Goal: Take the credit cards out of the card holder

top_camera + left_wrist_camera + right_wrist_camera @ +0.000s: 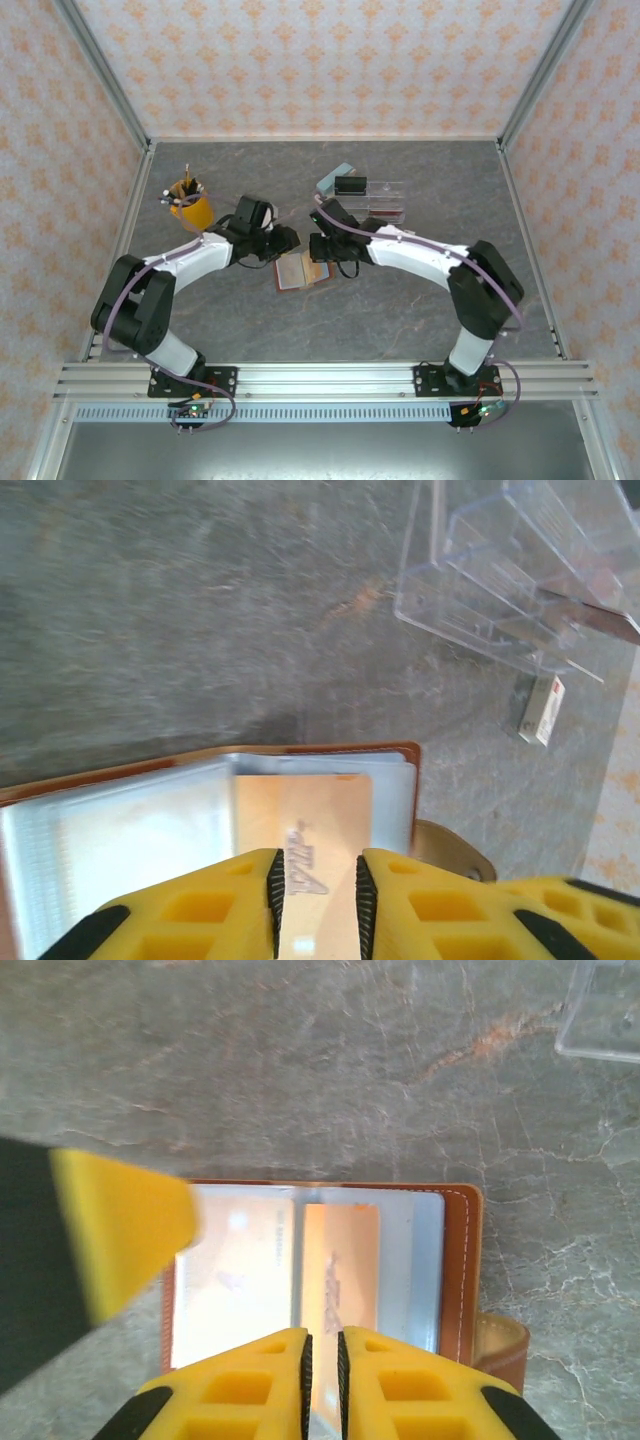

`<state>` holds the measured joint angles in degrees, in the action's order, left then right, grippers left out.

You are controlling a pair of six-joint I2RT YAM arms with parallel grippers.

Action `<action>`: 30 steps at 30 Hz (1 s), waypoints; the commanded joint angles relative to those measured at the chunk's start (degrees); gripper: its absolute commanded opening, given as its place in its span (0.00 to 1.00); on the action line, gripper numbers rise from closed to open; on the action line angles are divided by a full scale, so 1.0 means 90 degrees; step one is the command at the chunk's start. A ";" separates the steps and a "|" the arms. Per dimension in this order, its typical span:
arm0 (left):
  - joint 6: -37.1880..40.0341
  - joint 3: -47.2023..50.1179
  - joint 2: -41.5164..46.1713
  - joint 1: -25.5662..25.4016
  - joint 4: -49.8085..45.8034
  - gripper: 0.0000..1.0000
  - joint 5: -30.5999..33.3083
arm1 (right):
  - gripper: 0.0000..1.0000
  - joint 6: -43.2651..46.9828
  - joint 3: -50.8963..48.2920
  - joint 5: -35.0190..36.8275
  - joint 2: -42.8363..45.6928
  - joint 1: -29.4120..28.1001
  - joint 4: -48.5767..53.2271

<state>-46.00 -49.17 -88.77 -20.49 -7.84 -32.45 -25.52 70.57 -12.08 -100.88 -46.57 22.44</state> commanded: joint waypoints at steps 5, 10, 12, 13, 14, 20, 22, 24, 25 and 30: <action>0.0150 0.0128 -0.0119 -0.0019 -0.0008 0.27 -0.0327 | 0.16 -0.0285 0.0615 0.0208 -0.0712 0.0027 0.0980; 0.0072 -0.0005 -0.0456 -0.0114 0.0242 0.27 -0.0646 | 0.16 -0.0396 0.0600 0.0273 -0.0884 0.0126 0.1047; 0.0048 -0.0080 -0.0625 -0.0178 0.0263 0.26 -0.0711 | 0.16 -0.0431 0.0614 0.0283 -0.0978 0.0154 0.1087; 0.0035 -0.0095 -0.0698 -0.0194 0.0274 0.26 -0.0706 | 0.15 -0.0432 0.0603 0.0287 -0.1021 0.0173 0.1100; 0.0024 -0.0113 -0.0735 -0.0211 0.0289 0.26 -0.0702 | 0.15 -0.0437 0.0596 0.0278 -0.1067 0.0188 0.1086; 0.0010 -0.0133 -0.0914 -0.0223 0.0264 0.28 -0.0623 | 0.15 -0.0439 0.0517 0.0194 -0.1251 0.0242 0.1052; -0.0034 -0.0118 -0.0965 -0.0223 0.0303 0.28 -0.0652 | 0.14 -0.0450 0.0492 0.0150 -0.1296 0.0256 0.1025; -0.0062 -0.0123 -0.0996 -0.0223 0.0304 0.29 -0.0645 | 0.14 -0.0450 0.0460 0.0114 -0.1342 0.0262 0.0984; -0.0065 -0.0147 -0.1004 -0.0218 0.0269 0.30 -0.0620 | 0.14 -0.0456 0.0451 0.0093 -0.1356 0.0272 0.0983; -0.0018 -0.0223 -0.1043 -0.0223 0.0029 0.31 -0.0468 | 0.14 -0.0460 0.0432 0.0035 -0.1403 0.0291 0.0940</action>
<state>-46.48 -49.45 -97.30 -22.41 -6.55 -37.45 -28.75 74.81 -11.86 -111.50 -44.40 29.95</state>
